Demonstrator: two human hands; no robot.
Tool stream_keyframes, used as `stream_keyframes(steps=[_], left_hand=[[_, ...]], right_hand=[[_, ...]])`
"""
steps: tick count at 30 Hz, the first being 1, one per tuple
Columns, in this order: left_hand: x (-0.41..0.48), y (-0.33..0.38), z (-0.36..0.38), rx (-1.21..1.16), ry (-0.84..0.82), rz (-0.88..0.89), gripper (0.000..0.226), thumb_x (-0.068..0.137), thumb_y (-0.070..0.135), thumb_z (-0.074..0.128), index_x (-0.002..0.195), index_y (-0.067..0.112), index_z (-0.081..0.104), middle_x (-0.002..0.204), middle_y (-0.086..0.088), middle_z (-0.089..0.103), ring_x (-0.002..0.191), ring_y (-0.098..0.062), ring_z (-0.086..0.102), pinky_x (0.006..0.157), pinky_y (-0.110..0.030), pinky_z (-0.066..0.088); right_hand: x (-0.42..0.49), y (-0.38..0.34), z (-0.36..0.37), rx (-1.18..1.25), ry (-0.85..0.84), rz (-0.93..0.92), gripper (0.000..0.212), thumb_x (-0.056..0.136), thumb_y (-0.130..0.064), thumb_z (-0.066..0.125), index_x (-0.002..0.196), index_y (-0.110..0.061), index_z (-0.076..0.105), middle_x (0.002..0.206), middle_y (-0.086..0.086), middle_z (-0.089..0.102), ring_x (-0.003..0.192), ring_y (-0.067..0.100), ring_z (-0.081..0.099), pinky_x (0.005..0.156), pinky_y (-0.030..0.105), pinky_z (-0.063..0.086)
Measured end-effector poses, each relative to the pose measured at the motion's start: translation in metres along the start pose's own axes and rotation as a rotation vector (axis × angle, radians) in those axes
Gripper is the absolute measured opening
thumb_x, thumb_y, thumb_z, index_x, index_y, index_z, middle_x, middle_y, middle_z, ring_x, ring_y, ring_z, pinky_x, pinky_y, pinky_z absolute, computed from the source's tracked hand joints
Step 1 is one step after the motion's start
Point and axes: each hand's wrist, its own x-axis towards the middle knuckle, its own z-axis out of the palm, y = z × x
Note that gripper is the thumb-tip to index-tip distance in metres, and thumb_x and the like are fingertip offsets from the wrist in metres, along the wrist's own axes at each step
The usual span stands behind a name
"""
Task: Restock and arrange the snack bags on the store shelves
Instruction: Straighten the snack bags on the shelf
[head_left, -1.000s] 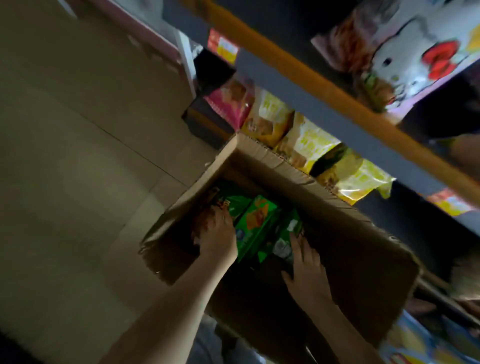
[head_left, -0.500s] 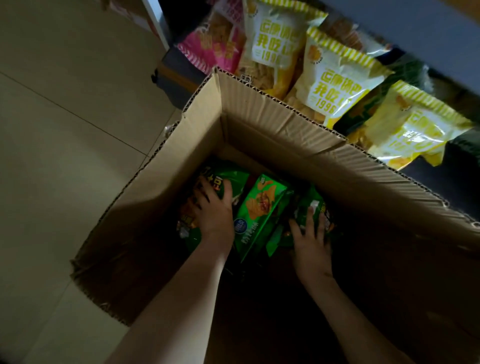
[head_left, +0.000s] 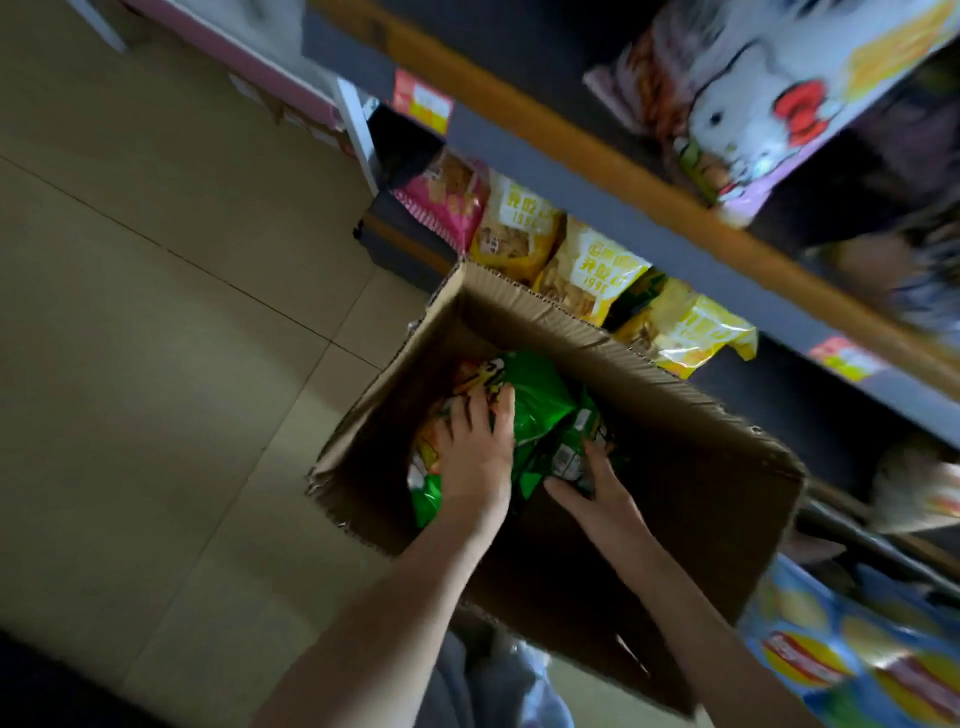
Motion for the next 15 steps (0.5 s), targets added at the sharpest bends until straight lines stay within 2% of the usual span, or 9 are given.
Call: stream_keyframes(steps=[2,3,4,5,7,9,11,13,15], left_hand=[[-0.027,0.005,-0.032,-0.204,0.152,0.047,0.092,0.056,0.009,0.080,0.134,0.008,0.032,0.122,-0.025,0.055,0.111,-0.043,0.056,0.089,-0.053,0.050],[-0.041,0.008,-0.052,-0.303,0.191,0.070,0.092,0.052,0.008,0.082,0.130,0.007,0.034,0.118,-0.023,0.058,0.107,-0.042,0.058,0.087,-0.053,0.052],[-0.055,0.012,-0.076,-0.379,0.206,0.097,0.090,0.053,0.007,0.082,0.130,0.008,0.034,0.118,-0.022,0.057,0.108,-0.040,0.058,0.087,-0.052,0.051],[-0.069,0.016,-0.101,-0.428,0.226,0.126,0.088,0.056,0.006,0.082,0.130,0.009,0.034,0.119,-0.020,0.056,0.109,-0.039,0.057,0.089,-0.051,0.051],[-0.098,0.019,-0.156,-0.460,0.291,0.180,0.087,0.058,0.005,0.083,0.131,0.009,0.035,0.123,-0.020,0.054,0.113,-0.038,0.056,0.091,-0.051,0.050],[-0.120,0.016,-0.208,-0.416,0.364,0.280,0.085,0.063,0.008,0.082,0.134,0.006,0.034,0.128,-0.024,0.052,0.119,-0.042,0.052,0.095,-0.054,0.047],[-0.144,0.012,-0.251,-0.325,0.413,0.407,0.081,0.073,0.020,0.076,0.138,0.005,0.031,0.134,-0.024,0.048,0.124,-0.042,0.046,0.100,-0.054,0.043],[-0.168,0.010,-0.297,-0.253,0.441,0.500,0.071,0.084,0.035,0.061,0.140,0.007,0.029,0.135,-0.021,0.046,0.125,-0.038,0.043,0.104,-0.050,0.041],[-0.186,0.011,-0.342,-0.242,0.474,0.556,0.060,0.092,0.041,0.047,0.142,0.011,0.032,0.133,-0.020,0.048,0.120,-0.034,0.044,0.101,-0.047,0.041]], right_hand=[[-0.034,-0.036,-0.004,0.244,-0.091,0.001,0.076,0.083,-0.027,0.073,0.145,-0.026,0.030,0.133,-0.005,0.054,0.115,0.006,0.055,0.094,0.020,0.047],[-0.052,-0.056,-0.007,0.305,-0.130,-0.021,0.074,0.080,-0.021,0.075,0.142,-0.024,0.034,0.128,-0.003,0.056,0.109,0.002,0.057,0.089,0.016,0.048],[-0.071,-0.075,-0.010,0.339,-0.147,-0.061,0.073,0.075,-0.020,0.075,0.138,-0.022,0.037,0.127,-0.001,0.057,0.109,0.004,0.058,0.092,0.019,0.048],[-0.090,-0.093,-0.015,0.365,-0.147,-0.090,0.074,0.070,-0.024,0.075,0.136,-0.022,0.039,0.128,0.001,0.057,0.114,0.010,0.057,0.099,0.028,0.047],[-0.133,-0.133,-0.026,0.379,-0.177,-0.155,0.082,0.063,-0.037,0.079,0.135,-0.024,0.041,0.131,0.001,0.057,0.121,0.015,0.054,0.107,0.041,0.041],[-0.179,-0.168,-0.036,0.402,-0.207,-0.198,0.099,0.053,-0.050,0.084,0.137,-0.027,0.037,0.132,-0.001,0.056,0.122,0.014,0.053,0.106,0.040,0.042],[-0.222,-0.192,-0.048,0.485,-0.198,-0.211,0.105,0.050,-0.051,0.086,0.139,-0.026,0.036,0.131,0.001,0.057,0.120,0.017,0.055,0.101,0.040,0.045],[-0.260,-0.218,-0.060,0.538,-0.163,-0.269,0.089,0.060,-0.040,0.085,0.137,-0.022,0.043,0.126,0.003,0.061,0.116,0.021,0.059,0.096,0.040,0.049],[-0.296,-0.240,-0.076,0.578,-0.159,-0.324,0.061,0.072,-0.027,0.082,0.126,-0.021,0.054,0.115,0.001,0.068,0.108,0.019,0.064,0.091,0.039,0.051]])
